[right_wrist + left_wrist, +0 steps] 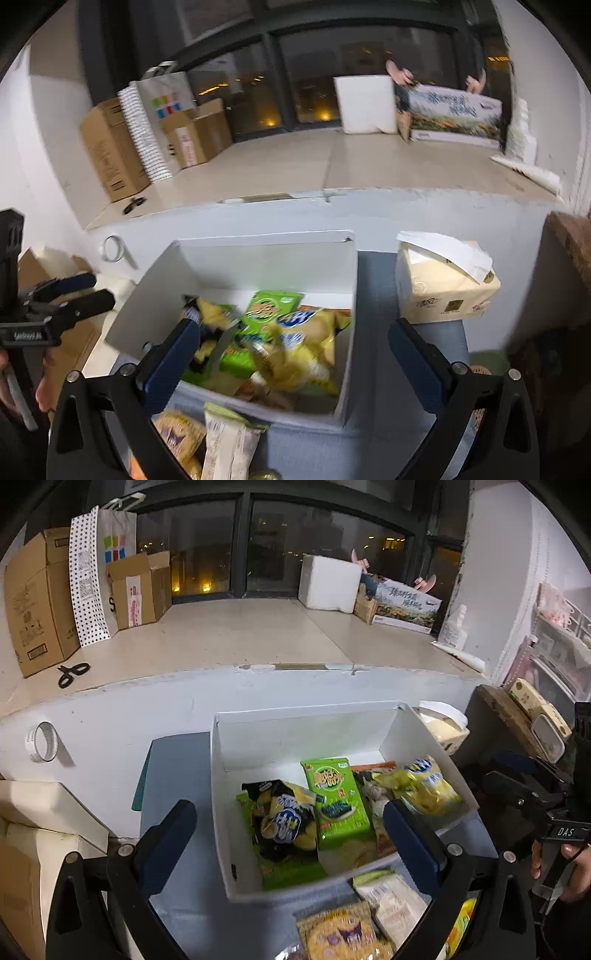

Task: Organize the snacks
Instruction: 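Lower the chip bag and jelly cup into the white box and release, then grasp the long white bag with green top with the right tool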

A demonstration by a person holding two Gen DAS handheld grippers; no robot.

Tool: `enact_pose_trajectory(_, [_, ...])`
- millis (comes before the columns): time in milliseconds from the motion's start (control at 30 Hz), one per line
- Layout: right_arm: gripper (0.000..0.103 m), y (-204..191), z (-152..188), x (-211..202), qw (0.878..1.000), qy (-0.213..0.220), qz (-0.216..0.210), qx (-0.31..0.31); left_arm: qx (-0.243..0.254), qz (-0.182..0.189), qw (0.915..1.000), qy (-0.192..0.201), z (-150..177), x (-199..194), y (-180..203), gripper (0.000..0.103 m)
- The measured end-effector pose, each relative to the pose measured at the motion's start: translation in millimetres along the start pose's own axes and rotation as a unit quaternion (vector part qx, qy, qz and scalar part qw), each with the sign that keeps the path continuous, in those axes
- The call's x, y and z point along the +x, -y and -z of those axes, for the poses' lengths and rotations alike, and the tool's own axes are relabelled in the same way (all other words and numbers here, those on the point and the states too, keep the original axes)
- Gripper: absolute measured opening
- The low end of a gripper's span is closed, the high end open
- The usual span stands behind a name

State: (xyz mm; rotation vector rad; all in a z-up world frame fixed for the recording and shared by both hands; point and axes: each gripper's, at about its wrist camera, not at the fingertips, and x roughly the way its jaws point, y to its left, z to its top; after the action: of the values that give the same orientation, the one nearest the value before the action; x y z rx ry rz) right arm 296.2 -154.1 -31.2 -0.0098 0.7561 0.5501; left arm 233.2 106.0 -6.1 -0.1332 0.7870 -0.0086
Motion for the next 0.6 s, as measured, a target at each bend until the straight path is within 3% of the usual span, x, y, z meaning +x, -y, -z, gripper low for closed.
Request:
enact_pose_trajectory(267, [0.103,-20.7,49.4,-53.4,0.998,0.016,-0.04,-0.034,0.055,0.006,0.9981,0.025,60.3,-72.9,11.8,0.103])
enact_pose_trajectory(400, [0.103,-26.1,91.5,-74.9,0.997,0.003,-0.07,-0.027,0.036,0.017,0.9991,0.014,101.8,-92.4,6.6,0.103])
enact_pose_trajectory(533, [0.103,-26.8,139.1,-78.6,0.993,-0.029,-0.115,0.008,0.026,-0.031,0.9991,0.014,136.1,-99.4,7.5,0.103])
enact_pose_trajectory(600, [0.103,-28.5,156.9,-74.9,0.992,-0.047,-0.114,0.016,0.018,-0.022,0.9996,0.008,149.6,-101.3,8.6,0.103])
